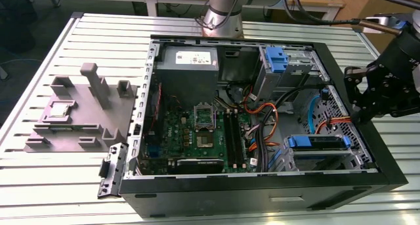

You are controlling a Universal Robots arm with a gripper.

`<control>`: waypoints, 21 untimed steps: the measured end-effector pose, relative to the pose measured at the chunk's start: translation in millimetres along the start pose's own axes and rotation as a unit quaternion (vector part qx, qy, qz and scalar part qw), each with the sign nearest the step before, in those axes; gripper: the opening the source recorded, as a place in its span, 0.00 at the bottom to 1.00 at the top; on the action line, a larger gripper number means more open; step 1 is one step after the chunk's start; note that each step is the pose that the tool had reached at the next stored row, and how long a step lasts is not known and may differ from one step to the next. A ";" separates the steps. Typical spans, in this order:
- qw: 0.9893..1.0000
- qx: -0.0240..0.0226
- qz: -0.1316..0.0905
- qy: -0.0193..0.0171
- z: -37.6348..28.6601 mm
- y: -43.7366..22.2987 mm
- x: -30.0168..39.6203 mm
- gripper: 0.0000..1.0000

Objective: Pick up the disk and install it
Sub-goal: 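Insert the first disk wire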

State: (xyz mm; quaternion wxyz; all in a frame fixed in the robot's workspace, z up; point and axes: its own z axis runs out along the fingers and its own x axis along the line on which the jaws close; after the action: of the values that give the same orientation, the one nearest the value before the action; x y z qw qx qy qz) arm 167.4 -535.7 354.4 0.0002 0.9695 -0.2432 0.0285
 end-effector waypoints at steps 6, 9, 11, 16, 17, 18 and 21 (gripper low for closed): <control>1.000 0.000 0.000 0.001 0.4 -0.1 0.0 0.21; 1.000 0.000 0.000 0.000 0.6 0.0 0.0 0.17; 1.000 0.000 0.000 0.000 0.5 -0.1 -0.1 0.17; 1.000 0.000 0.000 0.000 -1.0 0.4 -0.8 0.17; 1.000 0.000 0.000 0.001 -1.3 0.7 -1.4 0.17; 1.000 0.000 0.000 0.001 -1.4 1.2 -2.3 0.17; 1.000 0.000 0.000 0.001 -1.7 3.6 -6.7 0.17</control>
State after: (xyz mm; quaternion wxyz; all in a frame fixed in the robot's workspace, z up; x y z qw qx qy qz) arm 159.7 -535.6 355.6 0.0007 0.9696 -0.2431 0.0292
